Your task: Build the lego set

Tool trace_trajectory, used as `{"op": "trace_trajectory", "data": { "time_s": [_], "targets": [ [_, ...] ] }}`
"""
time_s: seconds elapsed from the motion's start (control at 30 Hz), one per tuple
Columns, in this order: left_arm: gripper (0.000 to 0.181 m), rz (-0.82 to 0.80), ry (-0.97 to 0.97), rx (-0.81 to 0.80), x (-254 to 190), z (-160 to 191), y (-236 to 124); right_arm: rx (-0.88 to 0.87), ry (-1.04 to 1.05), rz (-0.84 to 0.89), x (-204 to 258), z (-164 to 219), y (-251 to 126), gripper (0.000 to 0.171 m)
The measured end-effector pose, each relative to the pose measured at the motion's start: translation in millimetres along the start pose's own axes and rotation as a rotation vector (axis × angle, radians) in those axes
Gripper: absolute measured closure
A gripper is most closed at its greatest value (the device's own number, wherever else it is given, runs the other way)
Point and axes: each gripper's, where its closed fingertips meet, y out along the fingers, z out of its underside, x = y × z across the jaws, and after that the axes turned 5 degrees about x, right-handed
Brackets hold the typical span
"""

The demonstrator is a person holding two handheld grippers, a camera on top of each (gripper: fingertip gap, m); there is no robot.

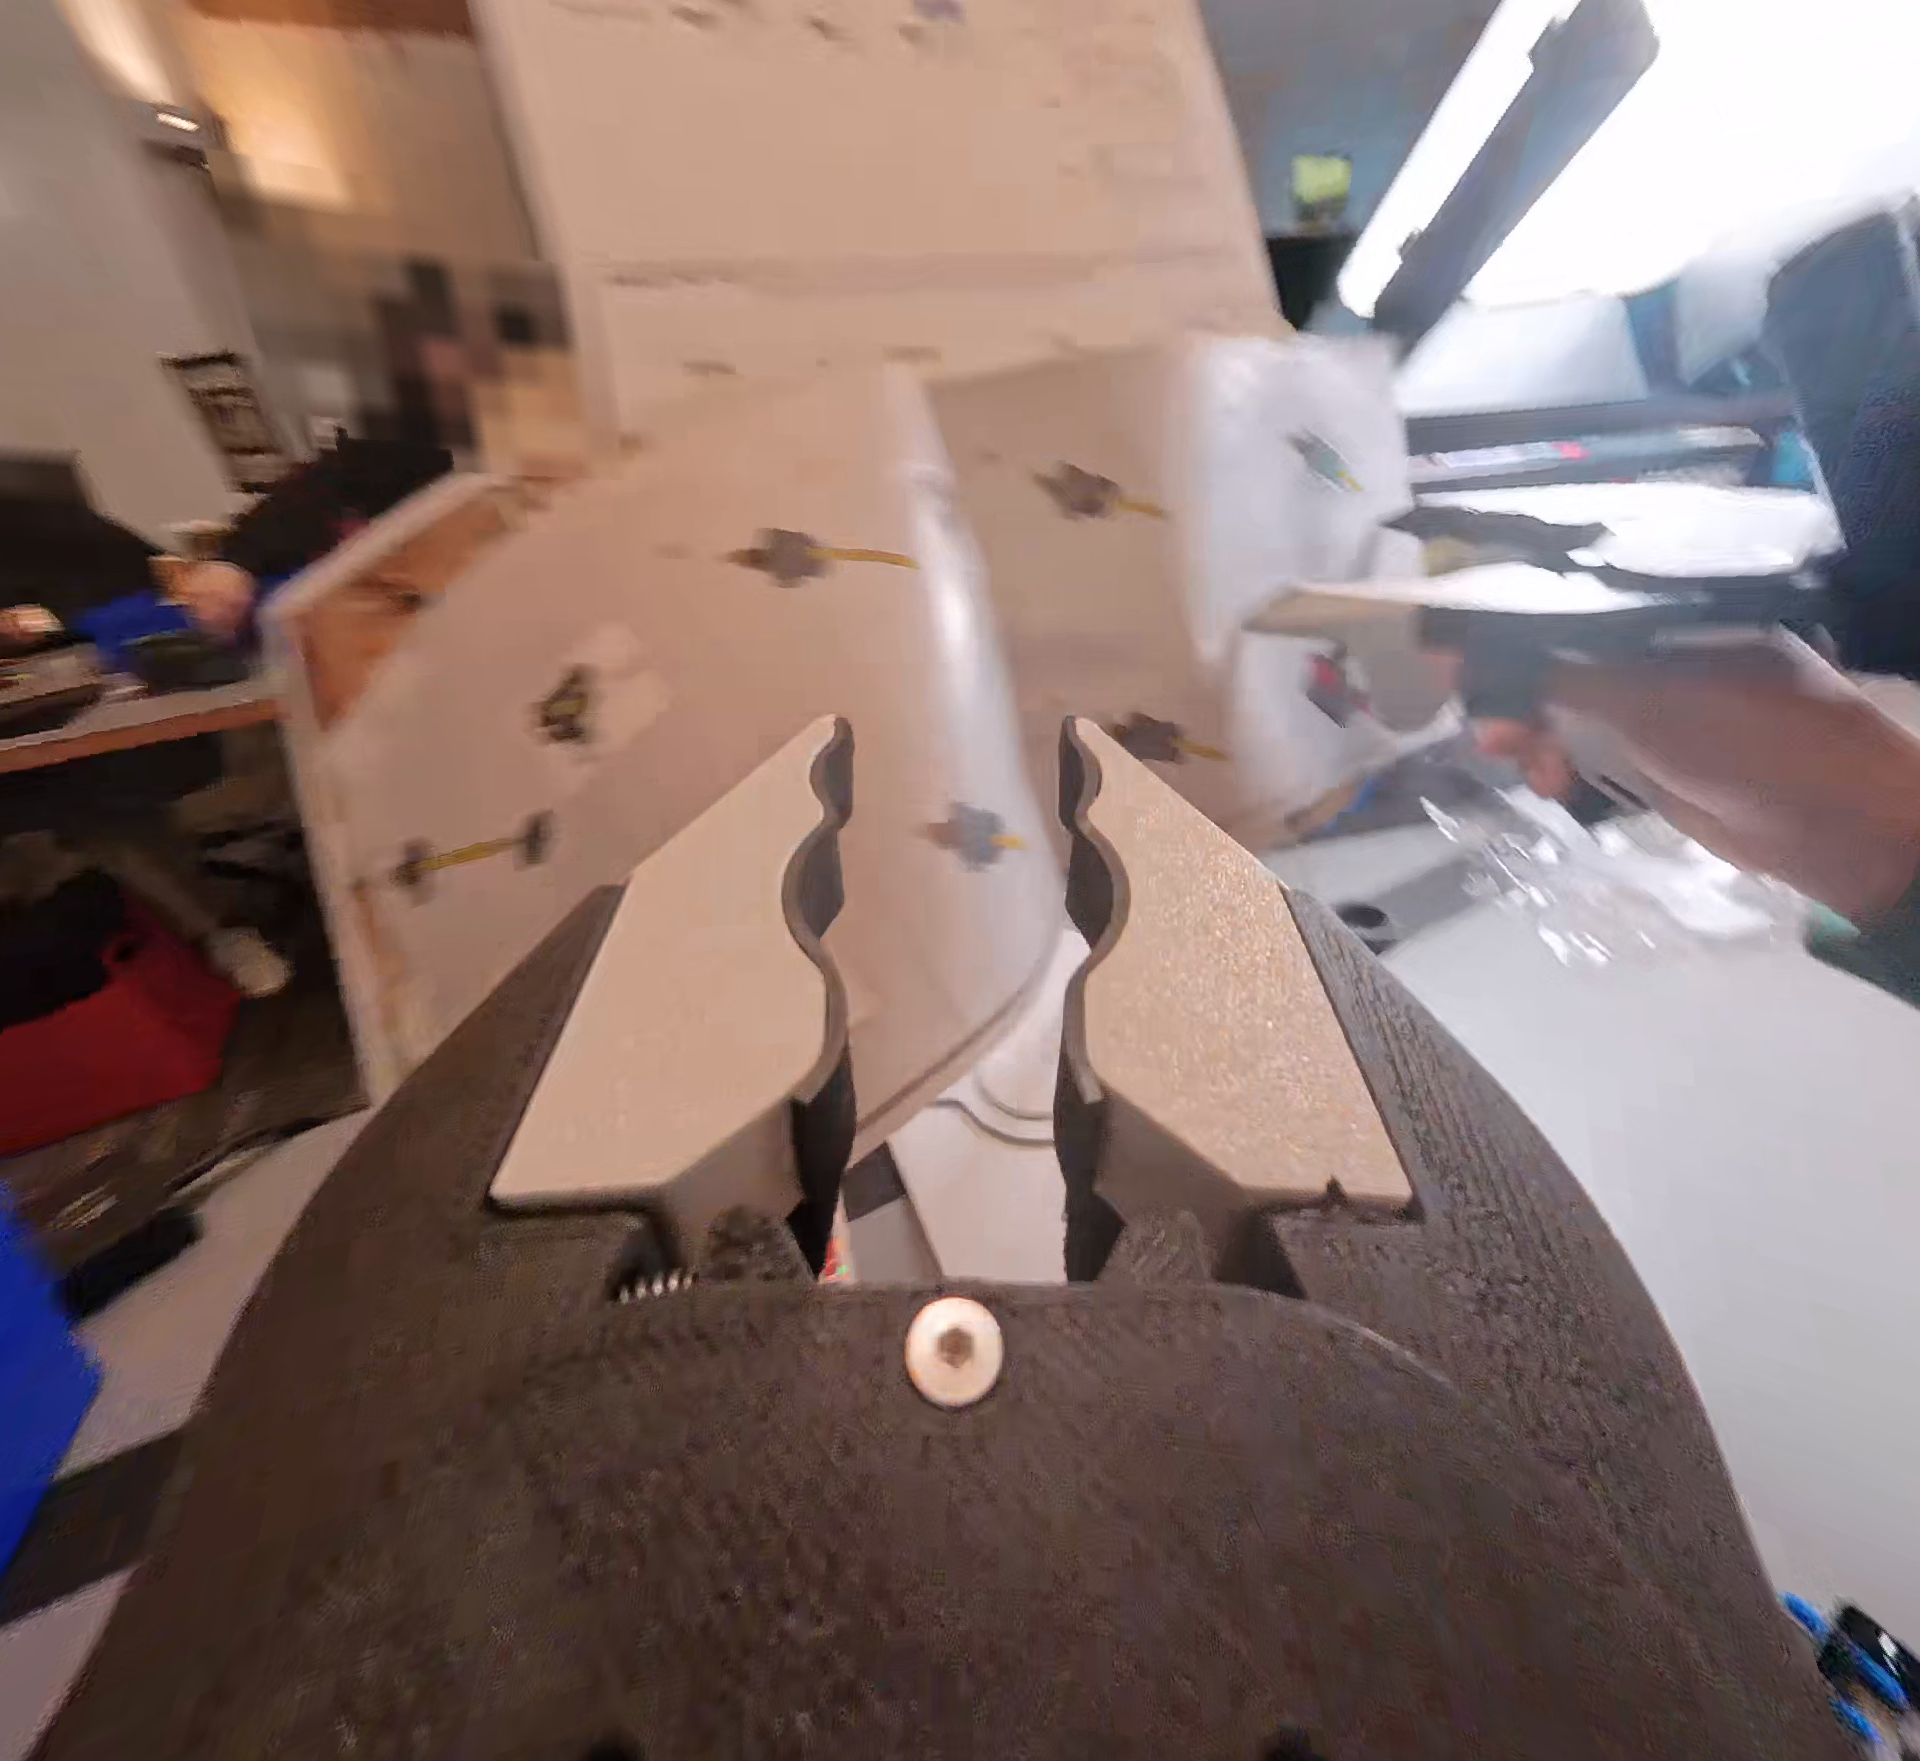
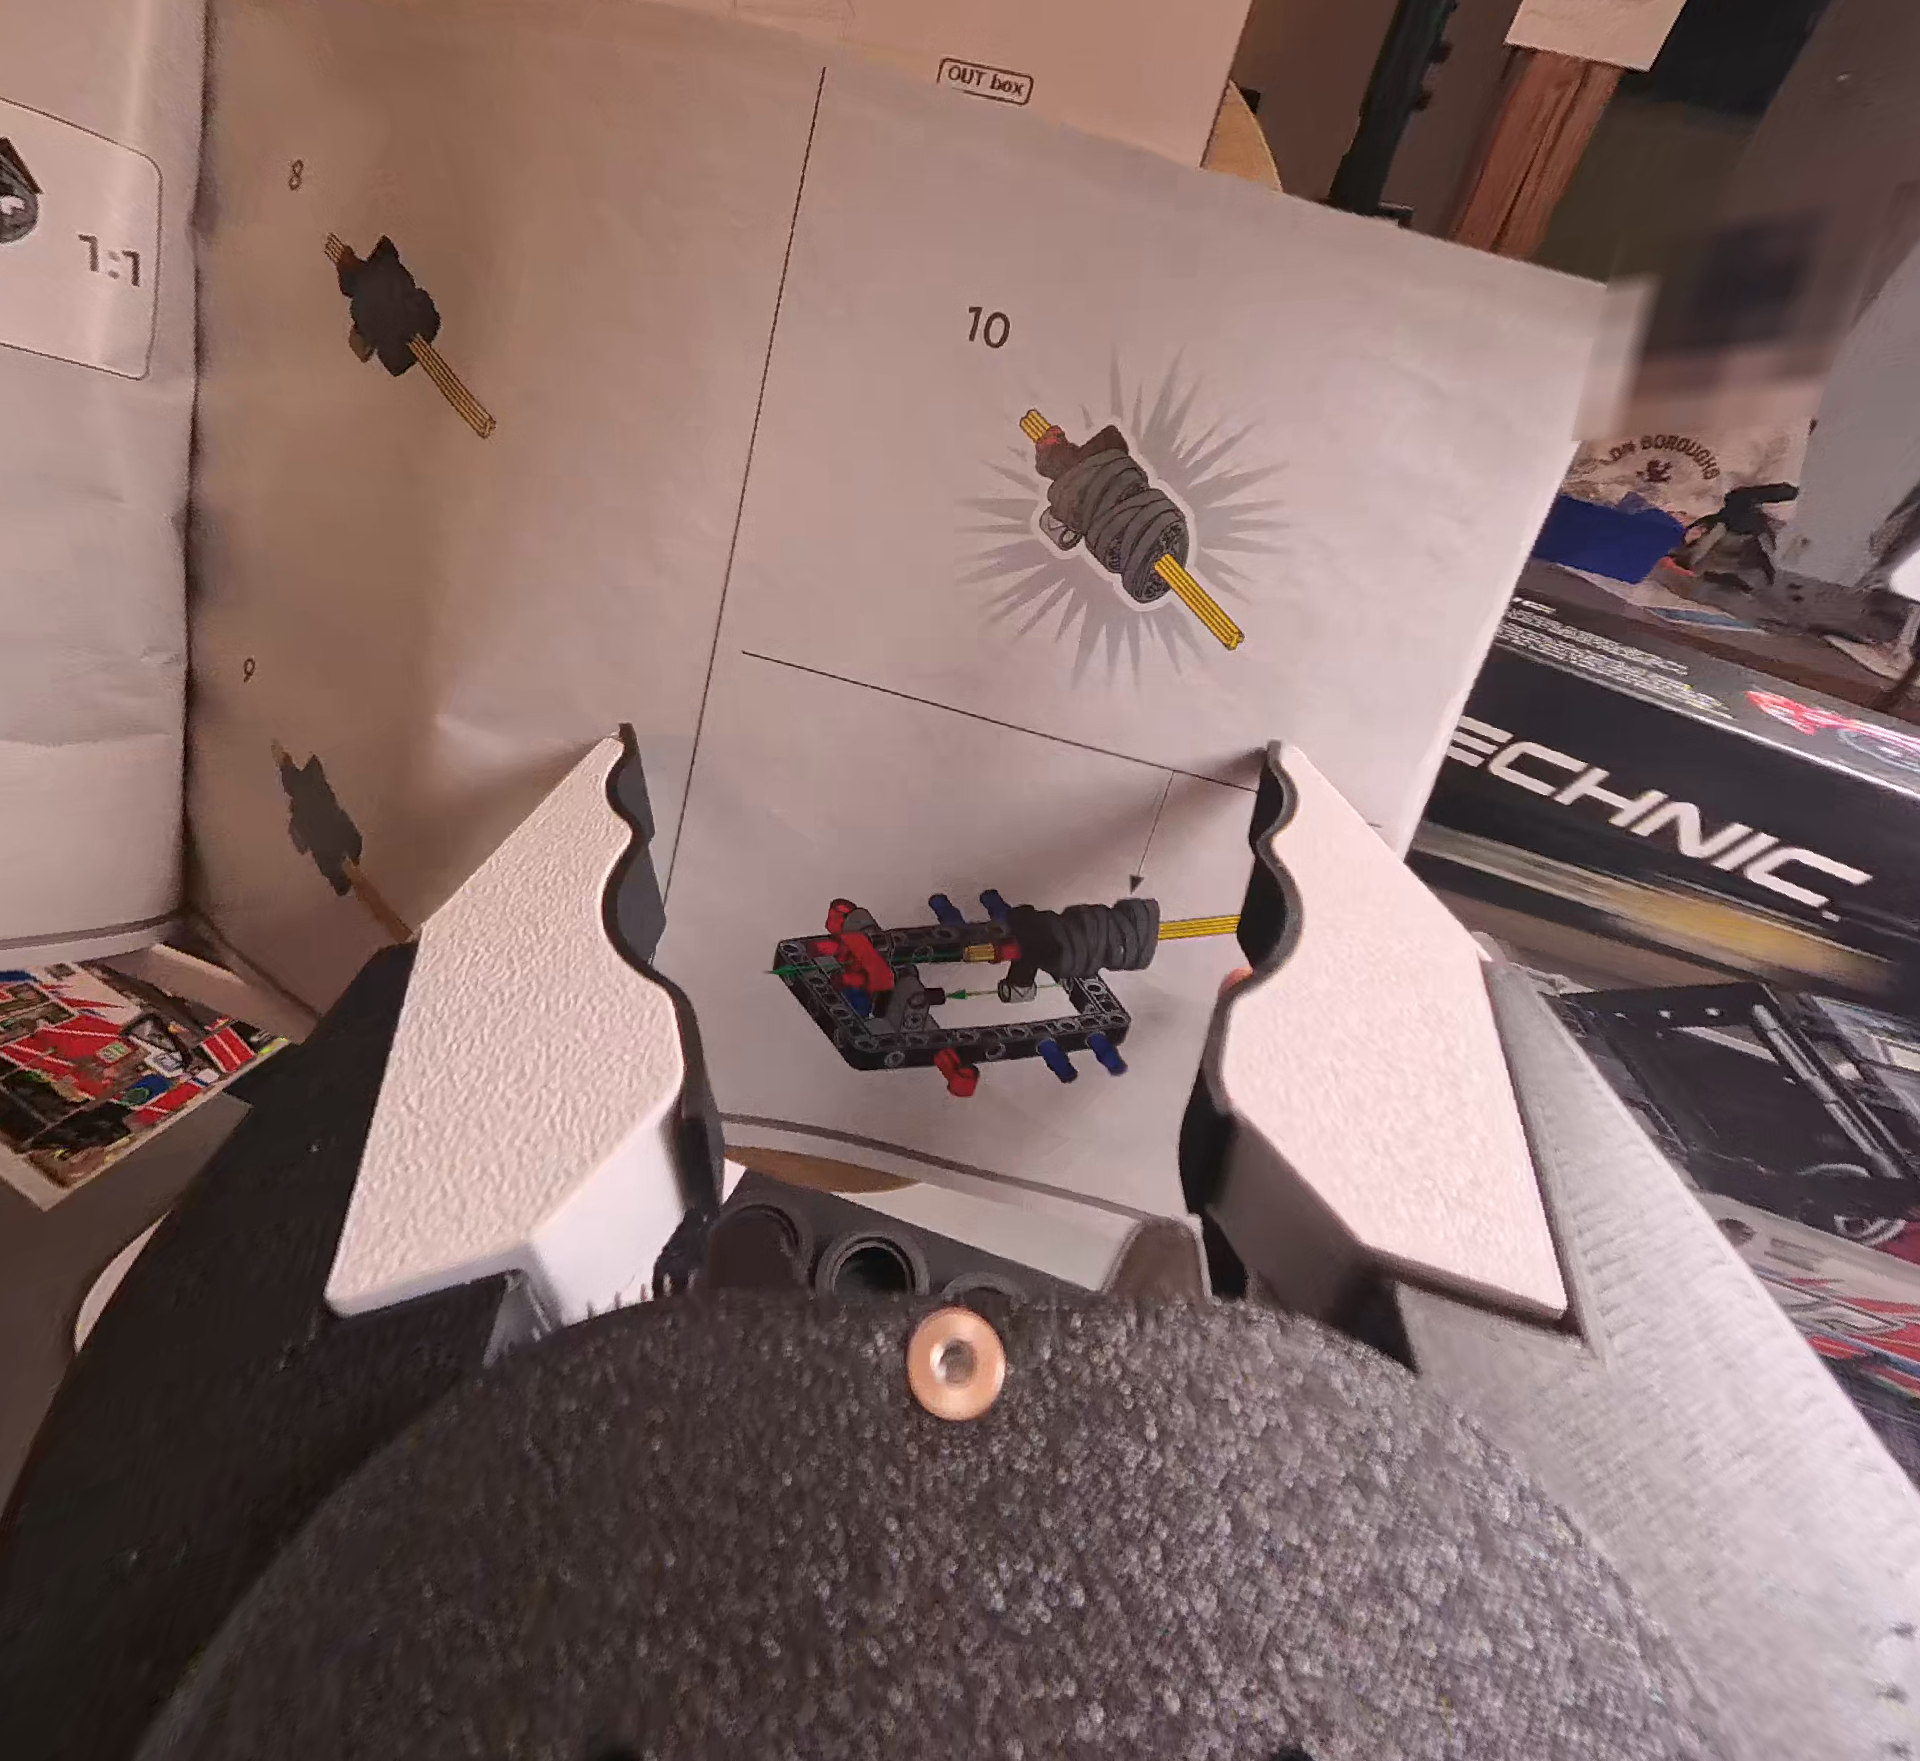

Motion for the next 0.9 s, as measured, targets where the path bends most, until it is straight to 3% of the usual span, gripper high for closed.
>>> {"op": "trace_trajectory", "data": {
  "time_s": [0.13,0.23,0.4,0.47,0.53,0.6,0.67,0.77,0.9],
  "targets": [
    [0.145,0.036,0.157,0.128,-31.6,20.6,47.6,0.010,-0.003,0.022,5.3,-3.6,0.0,0.073],
    [0.145,0.047,0.211,0.174,-43.4,27.2,67.5,-0.006,-0.016,0.022,11.4,-7.4,-2.2,0.112],
    [0.141,0.096,0.201,0.226,-58.0,27.2,86.6,-0.004,-0.089,-0.020,23.5,-8.0,-1.4,0.144],
    [0.140,0.066,0.204,0.255,-48.5,31.2,93.1,-0.053,-0.123,0.025,8.8,-21.9,-4.8,0.134],
    [0.140,0.023,0.212,0.269,-33.8,34.5,97.1,-0.101,-0.095,0.031,-11.3,-41.8,-7.0,0.110],
    [0.139,-0.014,0.225,0.276,-19.3,37.3,99.1,-0.092,-0.060,0.022,-32.1,-54.8,-3.4,0.085],
    [0.139,-0.040,0.229,0.283,-6.6,40.8,100.5,-0.037,-0.053,-0.035,-38.0,-55.6,5.0,0.072],
    [0.137,-0.055,0.194,0.288,7.0,45.9,101.7,0.019,-0.063,-0.092,-34.9,-50.9,12.4,0.067],
    [0.136,-0.059,0.191,0.279,10.8,49.2,101.3,-0.002,-0.071,-0.082,-29.4,-49.9,11.8,0.076]
  ]
}}
